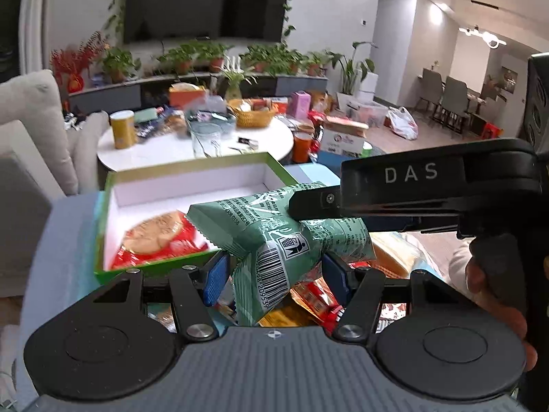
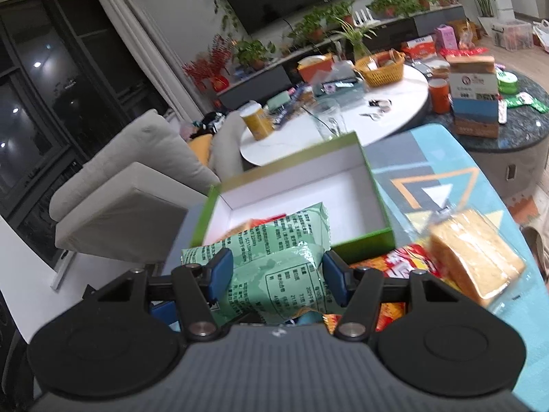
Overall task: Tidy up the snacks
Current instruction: 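Lift the green snack bag and carry it over the green box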
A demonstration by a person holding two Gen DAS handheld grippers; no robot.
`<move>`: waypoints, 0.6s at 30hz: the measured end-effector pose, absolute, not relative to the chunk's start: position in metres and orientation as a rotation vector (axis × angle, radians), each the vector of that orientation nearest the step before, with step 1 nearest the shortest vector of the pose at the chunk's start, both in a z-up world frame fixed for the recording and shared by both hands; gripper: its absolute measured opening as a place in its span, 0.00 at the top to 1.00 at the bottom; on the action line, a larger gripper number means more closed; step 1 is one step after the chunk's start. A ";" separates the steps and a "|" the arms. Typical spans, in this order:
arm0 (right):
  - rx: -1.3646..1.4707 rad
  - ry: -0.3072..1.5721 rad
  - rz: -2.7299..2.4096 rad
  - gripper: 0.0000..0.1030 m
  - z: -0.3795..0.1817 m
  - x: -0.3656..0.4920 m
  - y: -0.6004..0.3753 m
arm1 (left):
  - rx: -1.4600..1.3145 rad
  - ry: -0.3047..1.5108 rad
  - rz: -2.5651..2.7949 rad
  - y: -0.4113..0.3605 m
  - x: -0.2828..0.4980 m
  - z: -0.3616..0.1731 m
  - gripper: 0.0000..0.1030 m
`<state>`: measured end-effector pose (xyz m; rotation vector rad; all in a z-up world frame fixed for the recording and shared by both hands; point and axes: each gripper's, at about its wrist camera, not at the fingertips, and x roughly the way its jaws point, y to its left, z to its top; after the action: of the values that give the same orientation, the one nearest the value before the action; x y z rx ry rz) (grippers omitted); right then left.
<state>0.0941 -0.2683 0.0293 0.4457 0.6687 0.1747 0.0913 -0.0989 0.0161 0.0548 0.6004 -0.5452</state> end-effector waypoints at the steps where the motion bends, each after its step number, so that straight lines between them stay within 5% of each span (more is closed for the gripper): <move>1: 0.439 0.659 0.177 0.47 0.032 0.095 -0.266 | 0.052 0.594 -0.541 -0.097 0.092 0.019 0.45; 18: 0.414 0.594 0.176 0.47 0.038 0.147 -0.265 | 0.047 0.564 -0.523 -0.096 0.149 0.029 0.45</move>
<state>0.1474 -0.2650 0.0375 0.4144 0.5944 0.1760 0.1485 -0.0956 0.0293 0.0471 0.5635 -0.5228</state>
